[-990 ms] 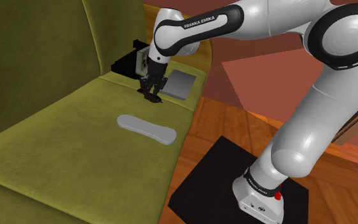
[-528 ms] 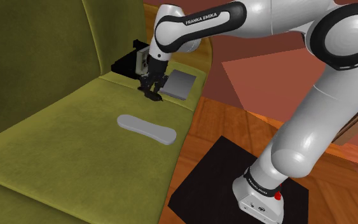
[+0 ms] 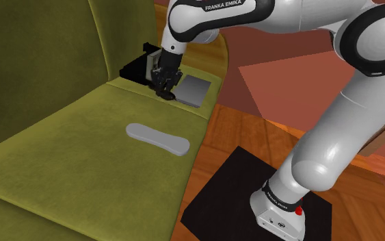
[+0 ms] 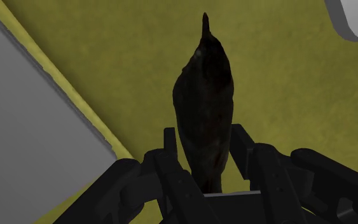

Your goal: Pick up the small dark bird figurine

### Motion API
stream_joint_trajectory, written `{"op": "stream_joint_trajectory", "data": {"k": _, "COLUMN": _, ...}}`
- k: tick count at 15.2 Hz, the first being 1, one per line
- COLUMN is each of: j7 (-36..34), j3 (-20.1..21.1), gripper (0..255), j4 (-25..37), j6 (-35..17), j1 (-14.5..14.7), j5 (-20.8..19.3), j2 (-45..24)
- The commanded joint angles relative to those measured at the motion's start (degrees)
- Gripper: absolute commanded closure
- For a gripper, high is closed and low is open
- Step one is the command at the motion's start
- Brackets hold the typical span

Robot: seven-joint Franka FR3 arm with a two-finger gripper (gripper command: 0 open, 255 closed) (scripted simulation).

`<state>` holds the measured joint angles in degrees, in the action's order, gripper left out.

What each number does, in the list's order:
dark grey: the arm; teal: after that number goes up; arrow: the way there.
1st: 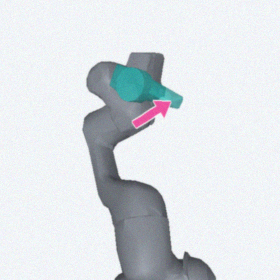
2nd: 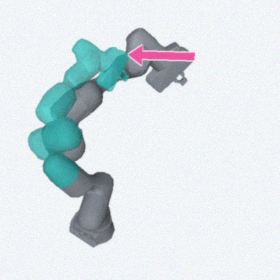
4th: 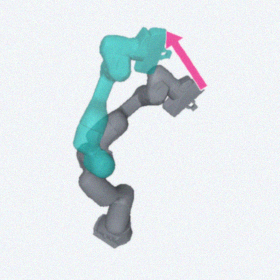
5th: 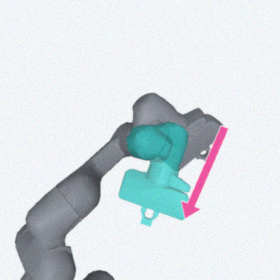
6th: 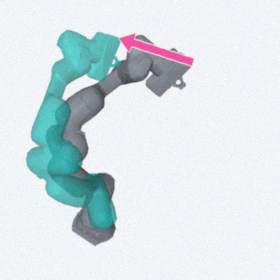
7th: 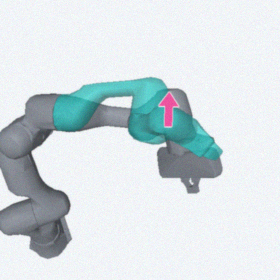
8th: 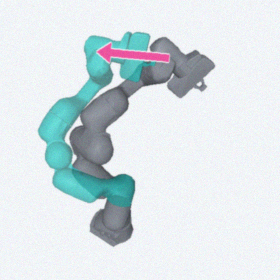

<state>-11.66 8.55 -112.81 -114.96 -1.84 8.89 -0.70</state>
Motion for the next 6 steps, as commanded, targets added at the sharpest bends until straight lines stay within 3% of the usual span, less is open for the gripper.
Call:
{"op": "stream_joint_trajectory", "data": {"k": 1, "j7": -0.14, "j3": -0.05, "gripper": 255, "j4": 1.24, "j6": 1.55, "j1": -0.06, "j5": -0.05, "j2": 0.29}}
{"op": "stream_joint_trajectory", "data": {"k": 6, "j7": -0.41, "j3": -0.10, "gripper": 255, "j4": 3.15, "j6": 3.89, "j1": -0.10, "j5": -0.12, "j2": 0.75}}
